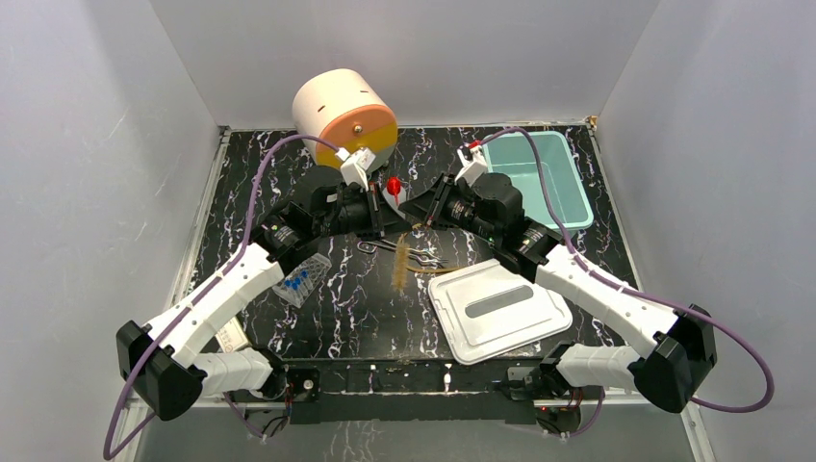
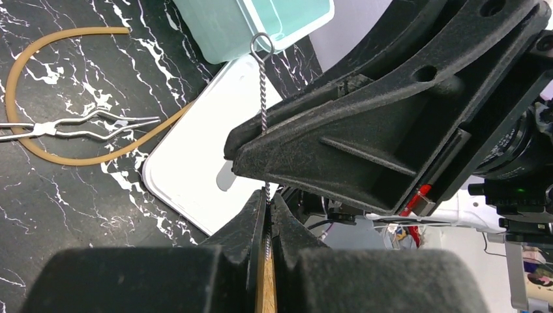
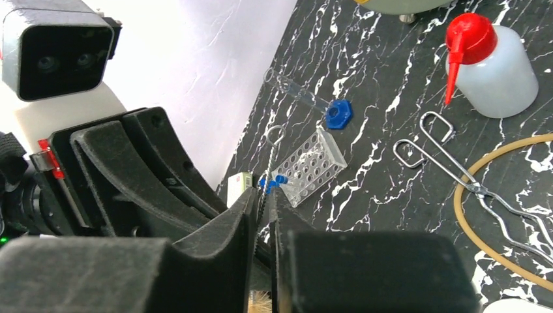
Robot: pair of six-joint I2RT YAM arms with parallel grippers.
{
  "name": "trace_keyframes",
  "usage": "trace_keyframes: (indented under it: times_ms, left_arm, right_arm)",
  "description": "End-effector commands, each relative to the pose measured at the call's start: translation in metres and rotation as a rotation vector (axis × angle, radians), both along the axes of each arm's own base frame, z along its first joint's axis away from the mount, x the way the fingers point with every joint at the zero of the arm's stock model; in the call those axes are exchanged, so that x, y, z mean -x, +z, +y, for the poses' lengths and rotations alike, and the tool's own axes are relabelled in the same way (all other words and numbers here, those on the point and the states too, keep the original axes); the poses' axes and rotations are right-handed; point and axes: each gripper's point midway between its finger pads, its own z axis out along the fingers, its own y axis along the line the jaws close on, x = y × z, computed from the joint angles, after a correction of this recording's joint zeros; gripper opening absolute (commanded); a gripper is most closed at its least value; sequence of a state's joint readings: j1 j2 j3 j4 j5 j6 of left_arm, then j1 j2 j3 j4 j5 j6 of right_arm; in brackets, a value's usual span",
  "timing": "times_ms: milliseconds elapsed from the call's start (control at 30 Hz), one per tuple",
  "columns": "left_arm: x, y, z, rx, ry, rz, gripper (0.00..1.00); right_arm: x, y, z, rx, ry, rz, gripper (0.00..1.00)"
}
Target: Organize the chemistry lab equipment
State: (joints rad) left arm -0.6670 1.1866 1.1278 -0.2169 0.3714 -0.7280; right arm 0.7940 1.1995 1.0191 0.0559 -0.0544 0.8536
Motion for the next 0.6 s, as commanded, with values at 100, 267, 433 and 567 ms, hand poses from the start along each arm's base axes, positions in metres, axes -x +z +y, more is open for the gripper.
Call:
trace_keyframes:
  times_ms: [100,267,433,567]
  left_arm:
    - [-0.001,0.033,0.009,0.026,0.022,-0.091,0.56]
    - [-0.017,0.029,0.038,-0.075,0.183,-0.099,0.84]
    - [-0.021,0.037,0.064,-0.158,0.284,-0.111,0.87]
    - [-0.014,0.038,0.069,-0.161,0.284,-0.101,0.88]
  right_arm:
    - [-0.002,0.033,0.001,-0.017,0.012,-0.105,0.00]
    - [-0.026,0.037,-0.023,0.142,-0.074,-0.170,0.00]
    - [-0.064,0.047,-0.075,0.330,-0.228,-0.279,0.00]
    - [-0.100,0.060,-0.130,0.519,-0.406,-0.363,0.00]
